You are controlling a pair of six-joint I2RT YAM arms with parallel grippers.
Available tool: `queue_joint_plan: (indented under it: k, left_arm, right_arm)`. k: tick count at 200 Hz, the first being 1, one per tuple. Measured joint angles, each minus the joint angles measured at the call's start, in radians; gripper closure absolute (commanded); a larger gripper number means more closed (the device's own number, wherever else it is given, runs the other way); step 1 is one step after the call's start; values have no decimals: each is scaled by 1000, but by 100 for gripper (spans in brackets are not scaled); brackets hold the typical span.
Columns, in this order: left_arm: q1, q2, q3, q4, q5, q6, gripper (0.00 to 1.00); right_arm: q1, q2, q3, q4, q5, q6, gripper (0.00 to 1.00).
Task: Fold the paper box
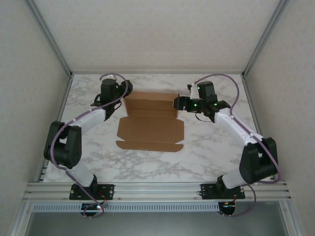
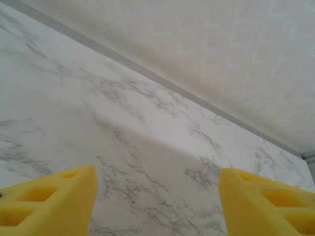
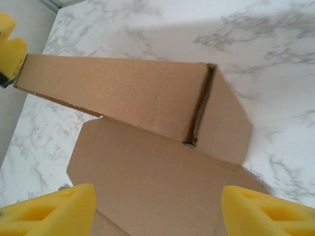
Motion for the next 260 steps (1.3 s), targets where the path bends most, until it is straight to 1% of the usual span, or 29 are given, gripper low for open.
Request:
queue_joint_plan:
  k: [19,31,60,74,85,117,130,151,199,223,260]
  left_arm:
    - [2,-82,-17,-20,-42,-2,34]
    - [2,-142,-40,-24,-60,-10,34]
    - [2,-274,-119,-30,-89,-52,35]
    - [2,-315,-146,-48,-98,-70,35]
    - [2,-340,-159,-63,-112,-77,35]
    - [2,-418,-171,-112,-140,-84,34]
    - [2,-445,-171,-124,-145,-84,34]
    - [2,-465,-170,-132,-145,-85,34]
    - [2,-463,-160,-155,-145,-102,34]
    - [2,-458,-160,-155,-145,-114,34]
    - [2,-459,-158,-156,-167,-121,34]
  right_arm:
    - [3,-37,12,-29,53,-27,34]
    - [24,-35,36,-56,115,-68,33]
    - [150,16,143,-129,287,-222,33]
    - [201,62,227,-156,326,-289,36]
    - [219,102,295,-168,339,-323,38]
    - [219,252,482,-212,327,-376,46]
    - [217,304,515,-227,320,-380,49]
    - [213,354,518,-254,297,-377,53]
    - [166,380,528,-284,208,-341,54]
    - [126,431,561,-283,160,-317,54]
    - [93,473,583,-256,132,-315,54]
